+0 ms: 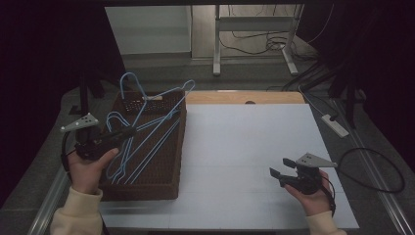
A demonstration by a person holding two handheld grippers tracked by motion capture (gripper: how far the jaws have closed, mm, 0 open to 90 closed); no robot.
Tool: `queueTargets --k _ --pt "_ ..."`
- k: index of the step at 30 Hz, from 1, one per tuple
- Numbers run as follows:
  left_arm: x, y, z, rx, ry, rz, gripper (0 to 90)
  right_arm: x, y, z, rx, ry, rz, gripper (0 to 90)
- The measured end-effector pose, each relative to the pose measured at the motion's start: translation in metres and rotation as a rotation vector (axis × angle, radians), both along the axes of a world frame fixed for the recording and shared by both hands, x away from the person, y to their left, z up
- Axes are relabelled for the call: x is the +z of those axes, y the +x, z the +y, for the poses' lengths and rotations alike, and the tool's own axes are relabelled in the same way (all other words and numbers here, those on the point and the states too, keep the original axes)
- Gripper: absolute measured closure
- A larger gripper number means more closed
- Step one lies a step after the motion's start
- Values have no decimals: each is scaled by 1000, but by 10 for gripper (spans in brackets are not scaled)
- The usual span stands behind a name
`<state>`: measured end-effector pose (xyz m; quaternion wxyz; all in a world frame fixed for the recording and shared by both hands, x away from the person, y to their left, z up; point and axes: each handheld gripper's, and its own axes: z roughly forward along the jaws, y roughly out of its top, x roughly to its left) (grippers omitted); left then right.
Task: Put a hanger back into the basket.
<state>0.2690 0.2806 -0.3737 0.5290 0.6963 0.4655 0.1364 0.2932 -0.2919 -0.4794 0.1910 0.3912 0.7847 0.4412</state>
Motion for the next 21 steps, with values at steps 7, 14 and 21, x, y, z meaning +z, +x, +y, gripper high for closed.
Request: queueTargets --k 7,14,21 --pt "-8 4 16 24 33 32 864 0 0 1 2 0 -1 338" --pt "-18 9 23 32 52 75 864 -1 0 1 1 -5 1 339" --pt "-26 15 26 42 65 108 865 -1 0 2 2 -8 2 339"
